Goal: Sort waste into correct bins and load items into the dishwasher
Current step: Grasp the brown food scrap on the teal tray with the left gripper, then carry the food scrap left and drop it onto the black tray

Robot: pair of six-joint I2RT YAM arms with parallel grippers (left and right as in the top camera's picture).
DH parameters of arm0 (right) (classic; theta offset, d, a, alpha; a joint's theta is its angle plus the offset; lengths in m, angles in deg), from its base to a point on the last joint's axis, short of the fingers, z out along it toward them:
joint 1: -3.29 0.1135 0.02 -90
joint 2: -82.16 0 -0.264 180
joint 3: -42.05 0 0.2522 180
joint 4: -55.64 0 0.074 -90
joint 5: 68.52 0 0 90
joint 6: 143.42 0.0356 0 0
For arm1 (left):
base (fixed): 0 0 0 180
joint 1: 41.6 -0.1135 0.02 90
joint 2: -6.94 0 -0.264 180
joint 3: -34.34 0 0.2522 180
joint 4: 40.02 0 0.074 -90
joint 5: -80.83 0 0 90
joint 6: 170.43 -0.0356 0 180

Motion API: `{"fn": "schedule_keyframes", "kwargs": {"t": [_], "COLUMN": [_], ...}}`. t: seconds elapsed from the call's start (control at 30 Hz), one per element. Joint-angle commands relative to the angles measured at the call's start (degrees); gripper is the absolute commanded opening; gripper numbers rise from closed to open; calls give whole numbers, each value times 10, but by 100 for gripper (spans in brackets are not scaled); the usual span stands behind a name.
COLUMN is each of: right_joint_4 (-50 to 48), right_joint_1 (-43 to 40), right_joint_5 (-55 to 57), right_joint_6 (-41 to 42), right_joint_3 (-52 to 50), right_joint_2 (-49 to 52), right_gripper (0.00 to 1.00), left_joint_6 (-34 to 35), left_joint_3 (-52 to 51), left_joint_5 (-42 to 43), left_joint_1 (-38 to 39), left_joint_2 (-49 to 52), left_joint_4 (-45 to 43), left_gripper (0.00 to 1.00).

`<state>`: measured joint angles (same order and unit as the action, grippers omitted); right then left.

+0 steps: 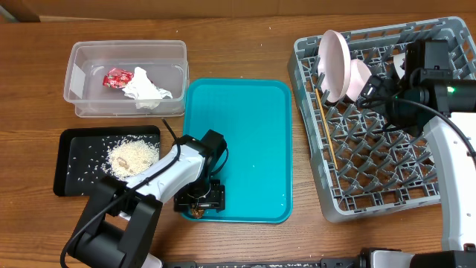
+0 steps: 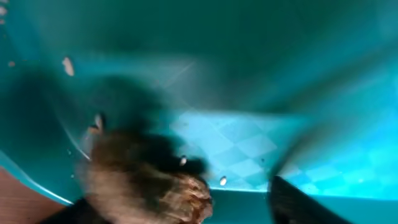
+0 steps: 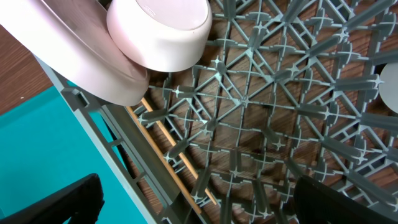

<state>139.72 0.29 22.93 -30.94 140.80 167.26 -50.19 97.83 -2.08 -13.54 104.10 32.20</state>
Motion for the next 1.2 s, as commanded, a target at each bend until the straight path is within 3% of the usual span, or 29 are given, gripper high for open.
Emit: {"fn": "schedule_keyframes", "kwargs": {"t": [0.0,0.1,0.27,0.37,0.53,0.77,1.17], "right_joint_4": [-1,-1,-1,-1,-1,-1,3], "right_joint_1": [-1,-1,-1,-1,-1,-1,-1], "right_joint_5": [-3,-3,-3,-3,-3,-1,-1], "right_joint_6": [2,2,2,2,2,0,0], "right_joint_3": [2,2,2,2,2,2,2], "right_joint_2": [-1,-1,-1,-1,-1,-1,-1], "right_gripper": [100,100,100,100,100,100,100], "left_joint_6": [6,6,6,6,6,6,-6], "left_joint_3": [-6,-6,0,15,62,153,209], "left_joint_5": [-5,-5,-21,-50,-86,-136,-165], "left_joint_1": [1,1,0,-4,-19,-73,-282], "left_joint_2": [-13,-13,-13,-13,-13,-13,-13], "left_joint_4": [-3,-6,-19,-19,-17,3,1], "left_gripper": [56,38,23,19,13,13,14]}}
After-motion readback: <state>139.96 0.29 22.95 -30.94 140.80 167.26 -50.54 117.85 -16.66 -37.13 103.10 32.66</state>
